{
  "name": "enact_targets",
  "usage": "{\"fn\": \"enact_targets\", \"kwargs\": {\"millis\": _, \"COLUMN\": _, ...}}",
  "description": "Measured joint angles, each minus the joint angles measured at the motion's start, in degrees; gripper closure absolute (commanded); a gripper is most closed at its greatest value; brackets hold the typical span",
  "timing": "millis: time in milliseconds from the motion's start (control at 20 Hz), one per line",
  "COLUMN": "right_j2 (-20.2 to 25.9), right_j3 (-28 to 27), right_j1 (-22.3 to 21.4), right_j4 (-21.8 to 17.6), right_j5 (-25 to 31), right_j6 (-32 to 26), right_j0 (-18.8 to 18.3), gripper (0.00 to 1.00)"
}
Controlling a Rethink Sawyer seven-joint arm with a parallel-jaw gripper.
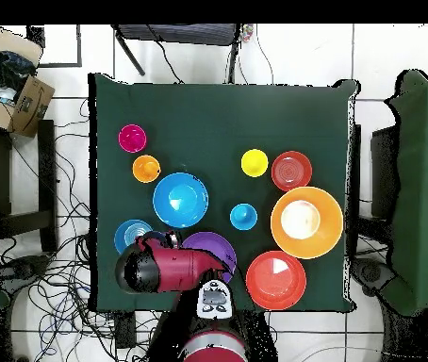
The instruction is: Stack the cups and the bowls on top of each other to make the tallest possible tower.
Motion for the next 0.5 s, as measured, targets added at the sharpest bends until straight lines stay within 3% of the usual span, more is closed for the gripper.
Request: {"fn": "enact_targets", "kwargs": {"millis": 500, "right_j2": -1.8, "right_j3": 0.0, "right_j1": -10.0, "right_j4": 0.0, "right_j5": 13.8, "right_j6": 0.0, "right_j0": 2.8, "gripper": 0.00}}
